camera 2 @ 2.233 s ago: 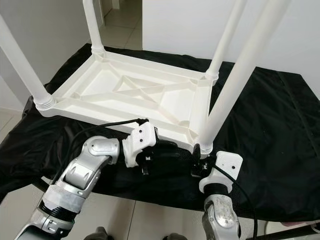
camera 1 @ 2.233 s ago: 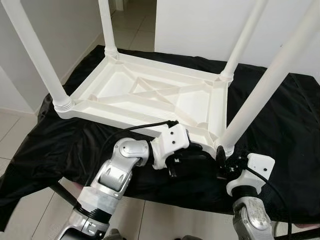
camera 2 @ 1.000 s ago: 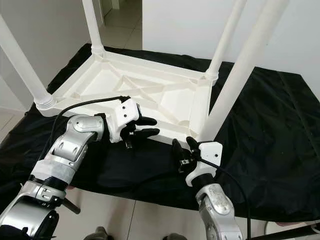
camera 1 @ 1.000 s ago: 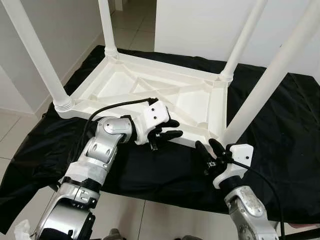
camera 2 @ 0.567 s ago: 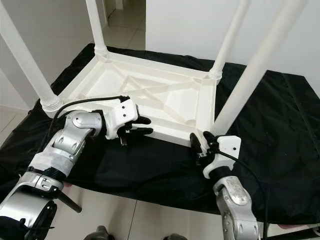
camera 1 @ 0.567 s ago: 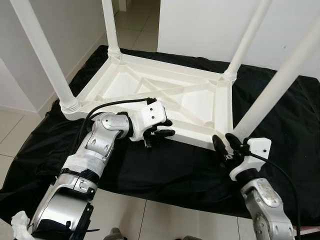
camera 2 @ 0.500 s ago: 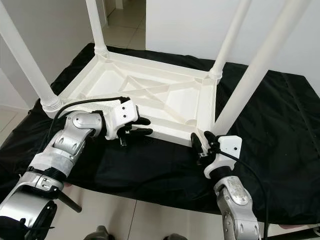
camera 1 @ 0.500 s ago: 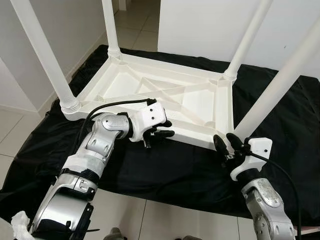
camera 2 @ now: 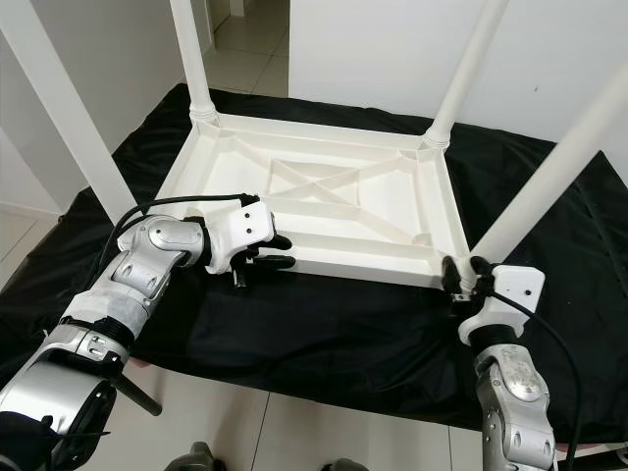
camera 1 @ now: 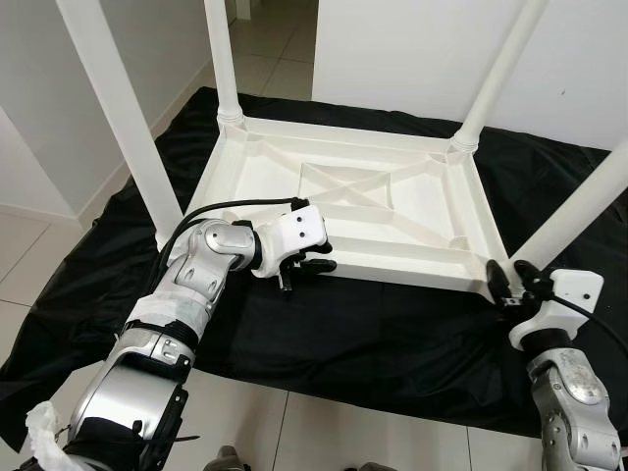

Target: Building children table

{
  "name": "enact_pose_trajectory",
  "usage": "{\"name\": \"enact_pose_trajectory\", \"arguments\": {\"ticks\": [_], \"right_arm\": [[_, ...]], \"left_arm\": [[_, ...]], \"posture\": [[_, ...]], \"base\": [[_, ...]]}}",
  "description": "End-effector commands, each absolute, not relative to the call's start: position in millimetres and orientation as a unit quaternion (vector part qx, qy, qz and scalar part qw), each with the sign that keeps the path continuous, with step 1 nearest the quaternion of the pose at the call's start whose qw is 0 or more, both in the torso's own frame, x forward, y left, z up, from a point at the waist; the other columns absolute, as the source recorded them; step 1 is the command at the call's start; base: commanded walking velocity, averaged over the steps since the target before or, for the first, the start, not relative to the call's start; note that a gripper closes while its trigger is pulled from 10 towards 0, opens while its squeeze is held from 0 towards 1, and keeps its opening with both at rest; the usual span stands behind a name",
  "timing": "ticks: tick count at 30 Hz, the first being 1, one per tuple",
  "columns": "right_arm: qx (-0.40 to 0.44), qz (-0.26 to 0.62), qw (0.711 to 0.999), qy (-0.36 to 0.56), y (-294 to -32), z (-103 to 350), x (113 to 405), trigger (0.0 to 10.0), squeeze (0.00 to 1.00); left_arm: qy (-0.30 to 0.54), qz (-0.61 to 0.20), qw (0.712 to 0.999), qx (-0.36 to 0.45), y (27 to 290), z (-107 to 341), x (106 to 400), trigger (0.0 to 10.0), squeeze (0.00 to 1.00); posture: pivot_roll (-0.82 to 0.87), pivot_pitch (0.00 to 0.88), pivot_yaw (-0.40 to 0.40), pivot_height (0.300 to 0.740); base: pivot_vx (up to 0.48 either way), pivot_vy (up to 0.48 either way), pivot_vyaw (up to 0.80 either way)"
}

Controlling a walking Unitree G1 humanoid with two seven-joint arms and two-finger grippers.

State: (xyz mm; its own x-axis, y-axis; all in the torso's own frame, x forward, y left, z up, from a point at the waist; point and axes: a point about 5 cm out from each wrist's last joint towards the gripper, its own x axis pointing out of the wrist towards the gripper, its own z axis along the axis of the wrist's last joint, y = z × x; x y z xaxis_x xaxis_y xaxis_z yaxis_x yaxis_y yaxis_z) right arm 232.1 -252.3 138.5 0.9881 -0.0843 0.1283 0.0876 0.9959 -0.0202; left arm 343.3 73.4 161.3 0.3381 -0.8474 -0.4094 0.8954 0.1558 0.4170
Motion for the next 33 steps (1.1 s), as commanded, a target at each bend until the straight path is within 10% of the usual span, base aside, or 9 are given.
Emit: {"name": "enact_pose_trajectory", "arguments": {"ticks": [1,33], "right_arm": [[-0.006,-0.026,0.997,-0.075,-246,142,231,10.0,0.00],[0.027,0.085,0.989,-0.120,-197,171,236,10.0,0.00]], "left_arm": [[-0.004,-0.434,0.848,0.305,77,167,359,10.0,0.00],[0.061,-0.367,0.869,0.326,91,151,373,10.0,0.00]], "posture": [[-0.01,0.025,-0.026,0.740],[-0.02,0.025,-0.023,0.740]], "base": [[0.000,0.000,0.00],[0.000,0.000,0.00]]}}
